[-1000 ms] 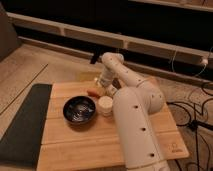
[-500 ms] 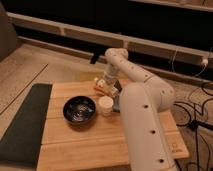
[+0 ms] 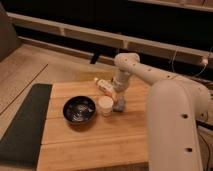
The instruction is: Place the pepper on the white sponge
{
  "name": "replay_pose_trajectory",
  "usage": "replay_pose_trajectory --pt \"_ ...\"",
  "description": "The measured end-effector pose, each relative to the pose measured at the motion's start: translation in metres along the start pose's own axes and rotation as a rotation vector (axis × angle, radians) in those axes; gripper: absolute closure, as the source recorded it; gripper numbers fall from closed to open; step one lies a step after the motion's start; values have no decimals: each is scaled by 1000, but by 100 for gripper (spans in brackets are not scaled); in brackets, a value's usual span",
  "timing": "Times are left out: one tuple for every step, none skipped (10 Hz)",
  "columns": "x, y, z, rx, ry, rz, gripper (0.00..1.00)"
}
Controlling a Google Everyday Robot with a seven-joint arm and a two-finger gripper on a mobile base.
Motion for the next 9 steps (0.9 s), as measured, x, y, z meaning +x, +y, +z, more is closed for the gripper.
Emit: replay_pose_trajectory --pt "12 -3 0 -2 -5 32 100" --pt "16 -5 0 -8 -21 52 100" --pt "17 -8 4 -21 -53 71 100" --pt "15 -9 6 -27 -75 76 100" --pt "14 -11 9 -30 -89 77 100" --pt "14 -12 12 -32 -96 76 100" --pt "17 -15 14 -32 -99 77 100" --pt "19 -19 16 -32 -100 81 100" --pt "21 -22 17 -29 -104 85 98"
